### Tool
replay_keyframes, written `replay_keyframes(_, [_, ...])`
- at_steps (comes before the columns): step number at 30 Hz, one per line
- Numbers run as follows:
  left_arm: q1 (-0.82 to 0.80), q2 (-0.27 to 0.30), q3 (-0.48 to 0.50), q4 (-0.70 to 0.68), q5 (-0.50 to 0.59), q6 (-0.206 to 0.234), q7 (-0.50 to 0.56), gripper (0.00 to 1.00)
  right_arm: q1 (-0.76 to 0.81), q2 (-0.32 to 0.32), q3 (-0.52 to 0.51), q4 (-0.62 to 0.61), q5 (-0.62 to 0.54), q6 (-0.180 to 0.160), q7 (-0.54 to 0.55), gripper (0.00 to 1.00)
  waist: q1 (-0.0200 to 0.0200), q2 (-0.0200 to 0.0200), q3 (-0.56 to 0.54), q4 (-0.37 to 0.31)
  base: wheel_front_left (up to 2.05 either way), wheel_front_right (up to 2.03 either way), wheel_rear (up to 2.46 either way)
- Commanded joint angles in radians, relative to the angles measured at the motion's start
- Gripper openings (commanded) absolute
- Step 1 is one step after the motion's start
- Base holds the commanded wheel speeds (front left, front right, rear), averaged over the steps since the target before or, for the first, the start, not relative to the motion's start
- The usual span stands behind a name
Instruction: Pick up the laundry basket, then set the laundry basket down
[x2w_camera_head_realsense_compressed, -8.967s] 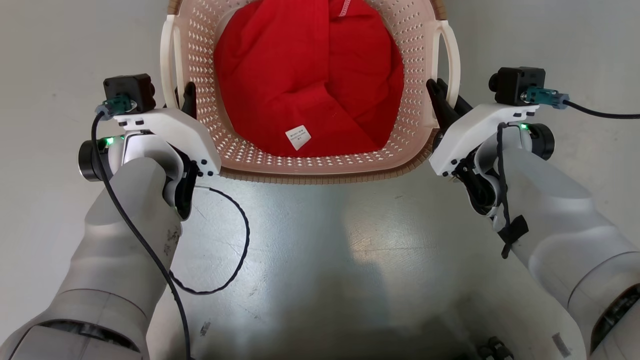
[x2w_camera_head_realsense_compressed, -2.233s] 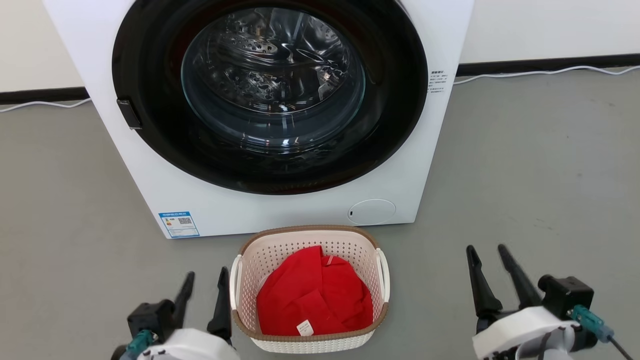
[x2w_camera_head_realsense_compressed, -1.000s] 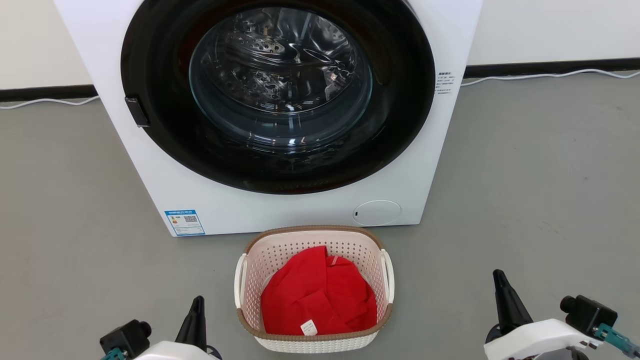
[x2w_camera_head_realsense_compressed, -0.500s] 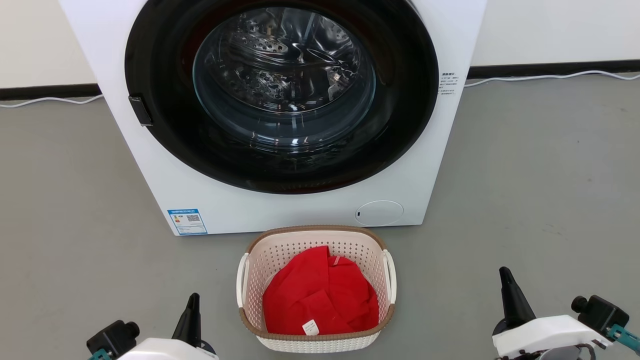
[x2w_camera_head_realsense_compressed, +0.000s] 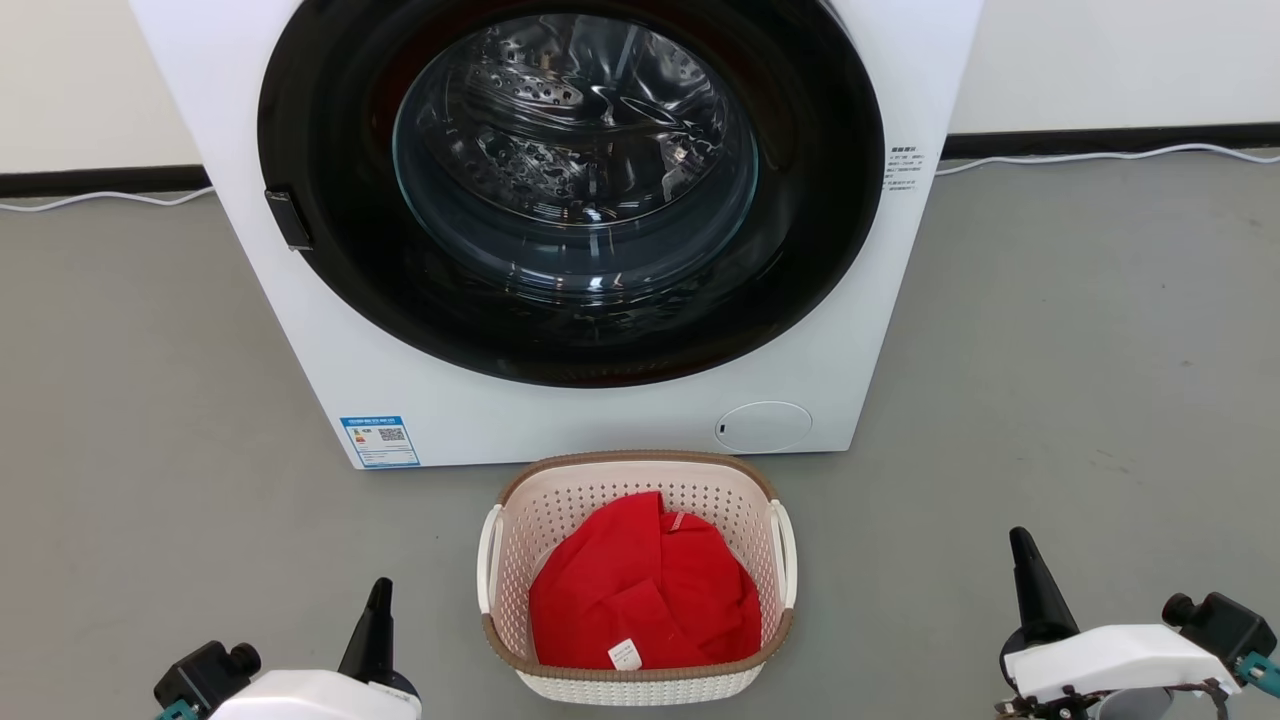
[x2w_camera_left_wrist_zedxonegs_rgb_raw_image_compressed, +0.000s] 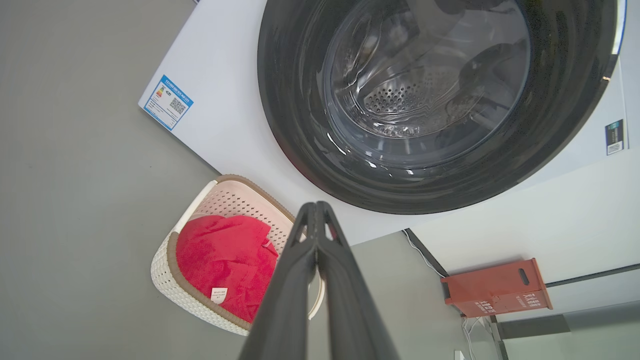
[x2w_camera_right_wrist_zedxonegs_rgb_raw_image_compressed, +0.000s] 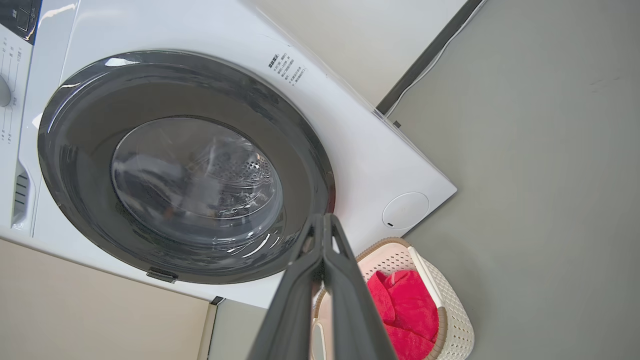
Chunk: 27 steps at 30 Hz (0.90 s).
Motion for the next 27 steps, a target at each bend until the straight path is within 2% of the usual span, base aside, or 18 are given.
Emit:
replay_keyframes(1, [-0.054,0.008,0.022,-0.031,-0.029,-0.011,0.008,0.0,-0.037,-0.004,0.005,-0.032,0.031,0.004,0.009,0.0,-0.0001,-0.0001,0.0,0.001,0.0,0.0,0.0])
replay_keyframes(27, [-0.072,0.011,0.069,-0.061,-0.297,-0.039,0.085,0.0,-0.041,0.006,-0.034,-0.074,0.301,0.005,0.085,0.0,-0.0001,-0.0001,-0.001,0.014,0.0,0.0,0.0])
